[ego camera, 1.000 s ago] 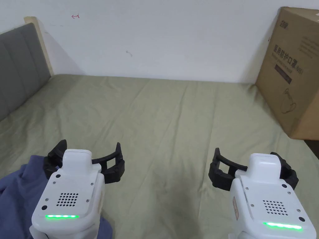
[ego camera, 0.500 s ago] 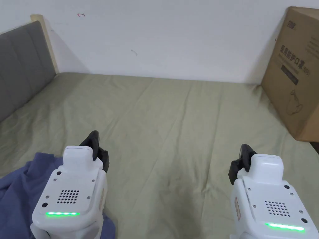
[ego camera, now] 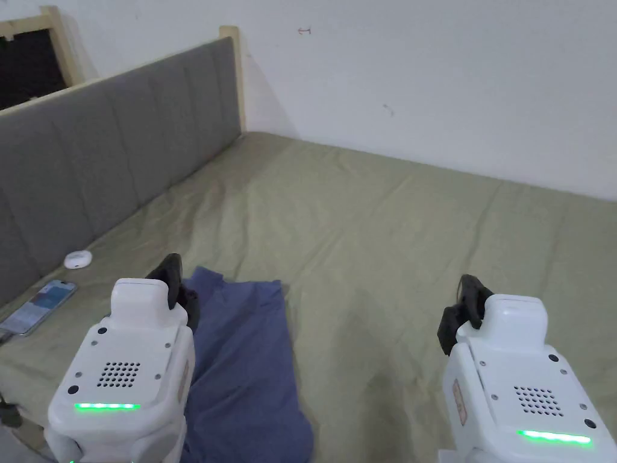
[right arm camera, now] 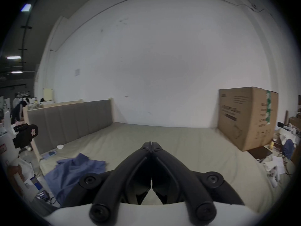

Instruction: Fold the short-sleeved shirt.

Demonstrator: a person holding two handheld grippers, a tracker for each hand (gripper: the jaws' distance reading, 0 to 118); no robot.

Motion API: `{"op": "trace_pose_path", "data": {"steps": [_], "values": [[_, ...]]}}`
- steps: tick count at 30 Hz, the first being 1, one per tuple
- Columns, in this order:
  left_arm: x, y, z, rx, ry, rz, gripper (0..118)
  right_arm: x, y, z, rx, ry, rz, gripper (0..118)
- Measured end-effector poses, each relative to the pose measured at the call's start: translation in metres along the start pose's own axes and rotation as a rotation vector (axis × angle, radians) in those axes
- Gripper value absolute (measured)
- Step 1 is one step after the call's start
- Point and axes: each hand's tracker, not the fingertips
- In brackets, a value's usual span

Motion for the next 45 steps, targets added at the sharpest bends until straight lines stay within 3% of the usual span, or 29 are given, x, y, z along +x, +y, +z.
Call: {"op": "trace_pose_path", "data": {"steps": [5, 13, 20, 27, 29, 31, 32, 33, 41, 44, 45], "values": [[-0.061, -0.002, 0.017, -0.016, 0.138, -0.012, 0, -0.059, 0.002, -0.016, 0.0, 0.151, -0.004, 0], [-0.117, -0.008, 0.033, -0.064, 0.214, 0.001, 0, -0.11, -0.002, -0.02, -0.013, 0.26, -0.006, 0], [-0.121, -0.013, 0.019, -0.126, 0.157, 0.012, 0, -0.108, -0.004, -0.022, -0.023, 0.264, 0.014, 0], [-0.097, -0.024, -0.044, -0.38, 0.036, 0.089, 1, -0.083, -0.005, -0.03, -0.036, 0.206, 0.032, 0], [-0.087, -0.033, -0.062, -0.435, 0.007, 0.098, 19, -0.074, -0.006, -0.032, -0.041, 0.186, 0.041, 0], [-0.073, -0.045, -0.081, -0.519, -0.029, 0.108, 72, -0.065, -0.008, -0.034, -0.046, 0.164, 0.051, 0], [-0.067, -0.051, -0.09, -0.576, -0.047, 0.102, 91, -0.061, -0.009, -0.035, -0.049, 0.155, 0.054, 0], [-0.061, -0.059, -0.097, -0.606, -0.066, 0.102, 103, -0.057, -0.01, -0.036, -0.054, 0.143, 0.055, 0], [-0.018, -0.129, -0.139, -0.863, -0.133, 0.062, 104, -0.023, -0.026, -0.039, -0.103, 0.067, 0.055, 0], [-0.008, -0.153, -0.148, -0.954, -0.135, 0.053, 92, -0.009, -0.032, -0.039, -0.125, 0.041, 0.055, 0], [-0.006, -0.161, -0.151, -0.982, -0.145, 0.055, 79, -0.005, -0.034, -0.038, -0.132, 0.033, 0.055, 0]]}}
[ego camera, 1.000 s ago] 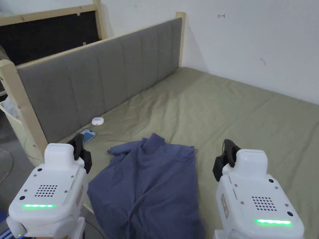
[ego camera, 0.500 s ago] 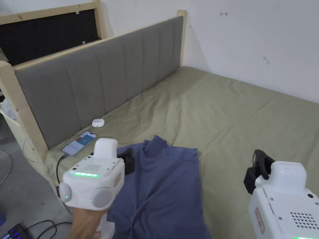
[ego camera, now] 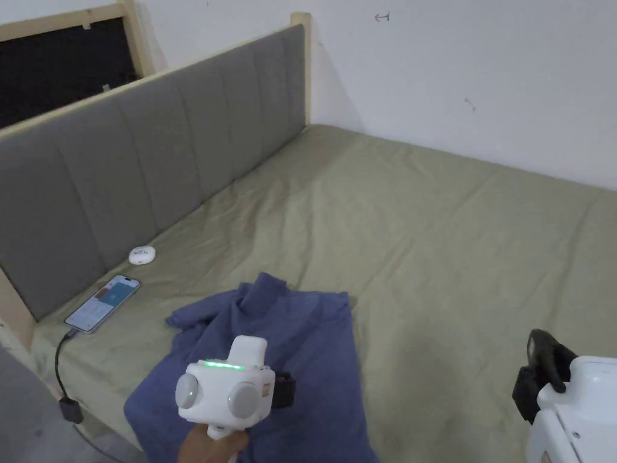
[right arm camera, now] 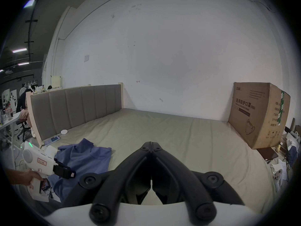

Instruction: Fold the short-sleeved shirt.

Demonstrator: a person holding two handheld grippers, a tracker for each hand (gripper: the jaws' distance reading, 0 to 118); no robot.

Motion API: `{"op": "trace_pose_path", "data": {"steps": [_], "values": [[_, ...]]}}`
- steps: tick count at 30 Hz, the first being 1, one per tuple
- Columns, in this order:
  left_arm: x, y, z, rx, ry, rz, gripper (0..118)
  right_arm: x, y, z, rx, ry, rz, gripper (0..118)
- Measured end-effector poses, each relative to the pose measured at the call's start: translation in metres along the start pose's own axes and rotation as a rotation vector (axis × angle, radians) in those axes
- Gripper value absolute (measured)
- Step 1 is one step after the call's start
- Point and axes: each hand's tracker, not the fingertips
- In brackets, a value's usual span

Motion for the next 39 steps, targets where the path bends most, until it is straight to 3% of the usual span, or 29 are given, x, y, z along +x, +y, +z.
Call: {"op": "trace_pose_path", "data": {"steps": [3, 5, 6, 7, 10, 14, 18, 31, 39], "values": [[0.006, -0.003, -0.013, -0.053, 0.026, -0.018, 61, 0.012, -0.005, 0.001, -0.019, -0.018, -0.001, 0], [0.012, 0.002, -0.002, -0.026, 0.013, -0.039, 18, 0.018, -0.007, 0.004, -0.022, -0.034, -0.001, 0], [0.016, 0.003, 0.004, 0.004, 0.008, -0.064, 2, 0.022, -0.007, 0.005, -0.022, -0.04, -0.005, 0], [0.02, 0.002, 0.008, 0.036, 0.056, -0.104, 2, 0.025, -0.007, 0.006, -0.022, -0.044, -0.01, 0], [0.022, 0.001, 0.019, 0.041, 0.024, -0.111, 2, 0.034, -0.005, 0.011, -0.02, -0.055, -0.019, 0], [0.025, 0.016, 0.064, 0.147, -0.094, -0.024, 2, 0.046, -0.001, 0.021, 0.0, -0.067, -0.02, 0], [0.054, 0.04, 0.11, 0.232, -0.186, -0.073, 2, 0.061, 0.003, 0.034, 0.022, -0.088, -0.031, 0], [0.228, 0.134, 0.226, 0.468, -0.531, -0.342, 2, 0.124, 0.014, 0.086, 0.1, -0.22, -0.058, 0], [0.342, 0.135, 0.235, 0.474, -0.666, -0.484, 2, 0.162, 0.016, 0.118, 0.121, -0.329, -0.051, 0]]}}
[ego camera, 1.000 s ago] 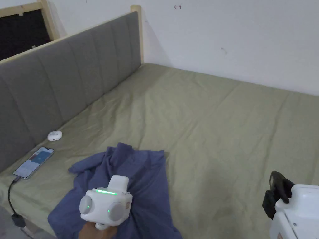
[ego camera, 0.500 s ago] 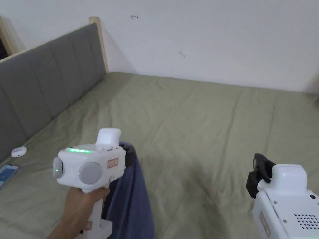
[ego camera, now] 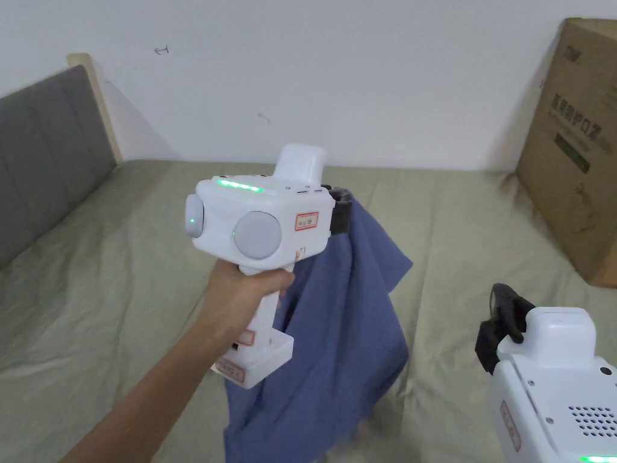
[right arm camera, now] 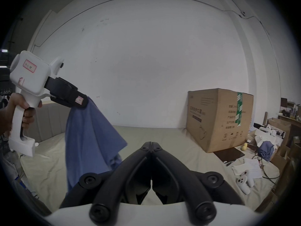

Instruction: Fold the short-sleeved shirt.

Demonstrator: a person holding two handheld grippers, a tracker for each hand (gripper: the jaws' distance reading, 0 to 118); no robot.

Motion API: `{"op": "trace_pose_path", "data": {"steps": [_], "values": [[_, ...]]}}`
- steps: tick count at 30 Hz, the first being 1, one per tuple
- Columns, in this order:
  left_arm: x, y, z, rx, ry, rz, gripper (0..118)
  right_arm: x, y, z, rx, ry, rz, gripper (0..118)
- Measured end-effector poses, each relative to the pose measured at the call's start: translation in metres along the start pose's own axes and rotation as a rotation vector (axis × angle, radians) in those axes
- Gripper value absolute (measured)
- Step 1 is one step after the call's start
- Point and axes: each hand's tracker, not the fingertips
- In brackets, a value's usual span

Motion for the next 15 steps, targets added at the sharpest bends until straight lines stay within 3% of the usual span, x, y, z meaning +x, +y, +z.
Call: {"op": "trace_pose_path", "data": {"steps": [8, 15], "values": [[0.043, -0.078, -0.076, -0.199, -0.171, 0.089, 2, 0.033, -0.014, 0.005, -0.032, -0.081, -0.003, 0], [0.047, -0.191, -0.123, -0.48, -0.107, 0.118, 2, 0.04, -0.03, 0.004, -0.075, -0.089, -0.005, 0]]}}
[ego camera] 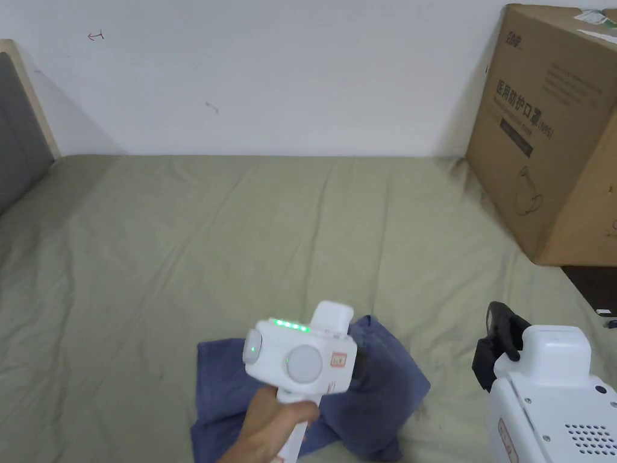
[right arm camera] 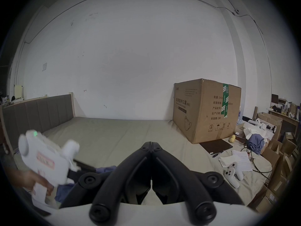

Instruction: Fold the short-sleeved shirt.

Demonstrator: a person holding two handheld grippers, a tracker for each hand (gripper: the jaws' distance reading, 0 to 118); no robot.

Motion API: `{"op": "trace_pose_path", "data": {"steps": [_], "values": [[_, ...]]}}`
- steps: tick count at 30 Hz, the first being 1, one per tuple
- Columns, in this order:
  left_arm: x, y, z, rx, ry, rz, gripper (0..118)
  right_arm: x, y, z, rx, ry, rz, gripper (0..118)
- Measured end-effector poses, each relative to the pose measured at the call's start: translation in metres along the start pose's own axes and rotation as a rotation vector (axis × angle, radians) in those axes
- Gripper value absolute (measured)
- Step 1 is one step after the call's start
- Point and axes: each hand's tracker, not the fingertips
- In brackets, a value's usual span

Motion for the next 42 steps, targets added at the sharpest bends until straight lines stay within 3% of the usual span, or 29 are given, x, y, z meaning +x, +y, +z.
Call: {"op": "trace_pose_path", "data": {"steps": [5, 8, 9, 10, 11, 12, 13, 14, 20, 26, 34, 35, 39, 42], "values": [[-0.015, -0.042, -0.044, -0.174, 0.119, -0.024, 2, -0.001, -0.009, -0.005, -0.035, 0.011, 0.006, 0], [-0.018, -0.049, -0.053, -0.173, 0.151, -0.008, 3, -0.002, -0.009, -0.004, -0.041, 0.015, 0.005, 0], [-0.017, -0.047, -0.049, -0.147, 0.146, 0.009, 8, -0.002, -0.009, -0.003, -0.043, 0.016, 0.006, 0], [-0.014, -0.044, -0.043, -0.132, 0.136, 0.015, 21, -0.002, -0.008, -0.002, -0.042, 0.016, 0.007, 0], [-0.012, -0.042, -0.038, -0.111, 0.133, 0.018, 44, -0.002, -0.008, -0.001, -0.04, 0.016, 0.008, 0], [-0.01, -0.038, -0.028, -0.084, 0.127, 0.018, 82, -0.002, -0.007, -0.001, -0.039, 0.015, 0.009, 0], [-0.008, -0.034, -0.018, -0.057, 0.123, 0.028, 101, -0.002, -0.005, 0.0, -0.037, 0.014, 0.01, 0], [-0.006, -0.03, -0.009, -0.025, 0.123, 0.038, 106, -0.002, -0.003, 0.001, -0.035, 0.014, 0.009, 0], [-0.009, -0.001, 0.083, 0.299, 0.158, 0.041, 106, -0.003, 0.014, 0.006, 0.005, 0.006, -0.014, 0], [-0.018, 0.002, 0.168, 0.612, 0.341, -0.04, 106, -0.008, 0.033, 0.01, 0.056, 0.013, -0.039, 0], [-0.038, -0.027, 0.207, 0.78, 0.569, -0.08, 100, -0.023, 0.047, 0.012, 0.096, 0.044, -0.045, 0], [-0.04, -0.031, 0.209, 0.793, 0.575, -0.079, 91, -0.025, 0.047, 0.013, 0.099, 0.05, -0.044, 0], [-0.046, -0.038, 0.212, 0.8, 0.589, -0.094, 0, -0.031, 0.049, 0.014, 0.105, 0.065, -0.04, 0], [-0.053, -0.038, 0.212, 0.769, 0.552, -0.081, 0, -0.035, 0.052, 0.016, 0.106, 0.074, -0.042, 0]]}}
